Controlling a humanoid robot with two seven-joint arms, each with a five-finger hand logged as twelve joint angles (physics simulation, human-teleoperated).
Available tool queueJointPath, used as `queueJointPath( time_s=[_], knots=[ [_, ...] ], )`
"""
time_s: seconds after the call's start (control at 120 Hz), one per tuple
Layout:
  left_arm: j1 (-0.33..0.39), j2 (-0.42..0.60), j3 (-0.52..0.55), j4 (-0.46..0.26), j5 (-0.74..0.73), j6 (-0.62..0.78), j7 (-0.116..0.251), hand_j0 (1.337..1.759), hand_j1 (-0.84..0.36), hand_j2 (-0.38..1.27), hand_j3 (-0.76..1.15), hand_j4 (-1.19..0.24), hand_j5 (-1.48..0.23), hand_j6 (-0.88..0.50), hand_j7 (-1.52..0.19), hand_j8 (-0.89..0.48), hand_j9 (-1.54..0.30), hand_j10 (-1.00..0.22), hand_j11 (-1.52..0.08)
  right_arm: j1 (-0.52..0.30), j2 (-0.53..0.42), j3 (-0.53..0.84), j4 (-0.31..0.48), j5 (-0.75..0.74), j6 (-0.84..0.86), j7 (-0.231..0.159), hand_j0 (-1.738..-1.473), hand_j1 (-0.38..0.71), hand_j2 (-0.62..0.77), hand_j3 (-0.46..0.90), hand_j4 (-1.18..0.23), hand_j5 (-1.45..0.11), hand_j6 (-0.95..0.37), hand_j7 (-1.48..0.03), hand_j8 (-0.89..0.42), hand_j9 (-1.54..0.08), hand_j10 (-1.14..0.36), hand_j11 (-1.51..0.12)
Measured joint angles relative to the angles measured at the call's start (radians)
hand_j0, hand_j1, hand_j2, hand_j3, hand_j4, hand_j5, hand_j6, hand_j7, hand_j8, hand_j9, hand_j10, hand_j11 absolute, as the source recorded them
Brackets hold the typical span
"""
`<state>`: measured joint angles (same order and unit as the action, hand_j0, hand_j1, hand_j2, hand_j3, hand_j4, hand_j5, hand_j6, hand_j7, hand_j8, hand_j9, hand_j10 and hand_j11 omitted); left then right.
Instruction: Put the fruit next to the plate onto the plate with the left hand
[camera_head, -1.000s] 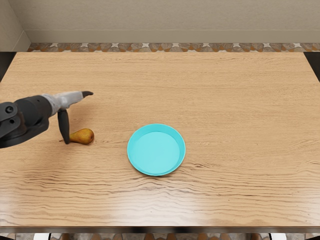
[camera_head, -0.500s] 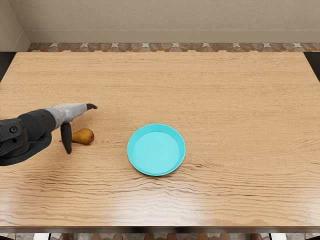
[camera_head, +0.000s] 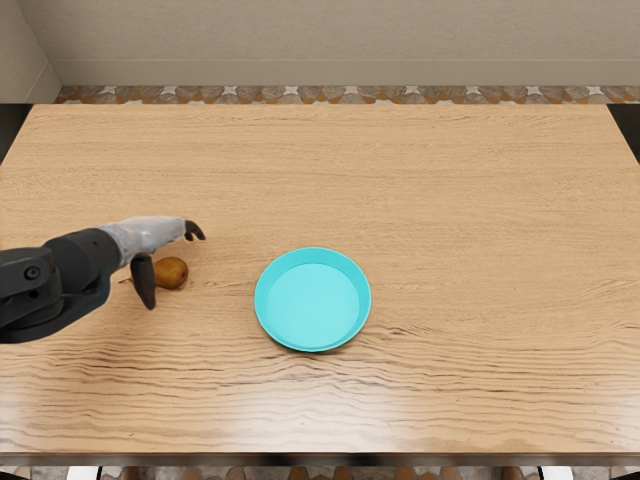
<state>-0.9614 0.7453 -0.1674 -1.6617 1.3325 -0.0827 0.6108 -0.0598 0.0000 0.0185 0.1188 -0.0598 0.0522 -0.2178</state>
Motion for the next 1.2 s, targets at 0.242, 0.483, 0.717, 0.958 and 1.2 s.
queueJointPath(
  time_s=[0.242,0.483,0.717,0.958,1.2],
  knots=[
    [0.001,0.003,0.008,-0.001,0.001,0.002,0.000,1.658,-0.04,0.07,0.00,-0.33,-0.42,-0.33,-0.42,-0.33,-0.42,-0.33,-0.42,0.000,0.000,0.000,0.000,0.000,0.000,0.000,-1.658,-0.35,0.00,0.00,0.00,0.00,0.00,0.00,0.00,0.00,0.00,0.00],
    [0.003,0.011,0.031,-0.019,0.015,0.068,0.000,1.658,-0.07,0.07,0.00,-0.36,-0.46,-0.36,-0.46,-0.36,-0.46,-0.36,-0.46,0.000,0.000,0.000,0.000,0.000,0.000,0.000,-1.658,-0.35,0.00,0.00,0.00,0.00,0.00,0.00,0.00,0.00,0.00,0.00],
    [0.016,0.010,0.050,-0.025,0.032,0.101,0.000,1.658,-0.08,0.08,0.00,-0.37,-0.47,-0.37,-0.47,-0.37,-0.47,-0.37,-0.47,0.000,0.000,0.000,0.000,0.000,0.000,0.000,-1.658,-0.35,0.00,0.00,0.00,0.00,0.00,0.00,0.00,0.00,0.00,0.00],
    [0.026,0.009,0.052,-0.021,0.050,0.120,0.000,1.658,-0.14,0.09,0.00,-0.41,-0.53,-0.41,-0.53,-0.41,-0.53,-0.41,-0.53,0.000,0.000,0.000,0.000,0.000,0.000,0.000,-1.658,-0.35,0.00,0.00,0.00,0.00,0.00,0.00,0.00,0.00,0.00,0.00],
    [0.030,0.009,0.059,-0.017,0.053,0.123,0.000,1.658,-0.21,0.10,0.00,-0.47,-0.61,-0.47,-0.61,-0.47,-0.61,-0.47,-0.61,0.000,0.000,0.000,0.000,0.000,0.000,0.000,-1.658,-0.35,0.00,0.00,0.00,0.00,0.00,0.00,0.00,0.00,0.00,0.00]
  ],
)
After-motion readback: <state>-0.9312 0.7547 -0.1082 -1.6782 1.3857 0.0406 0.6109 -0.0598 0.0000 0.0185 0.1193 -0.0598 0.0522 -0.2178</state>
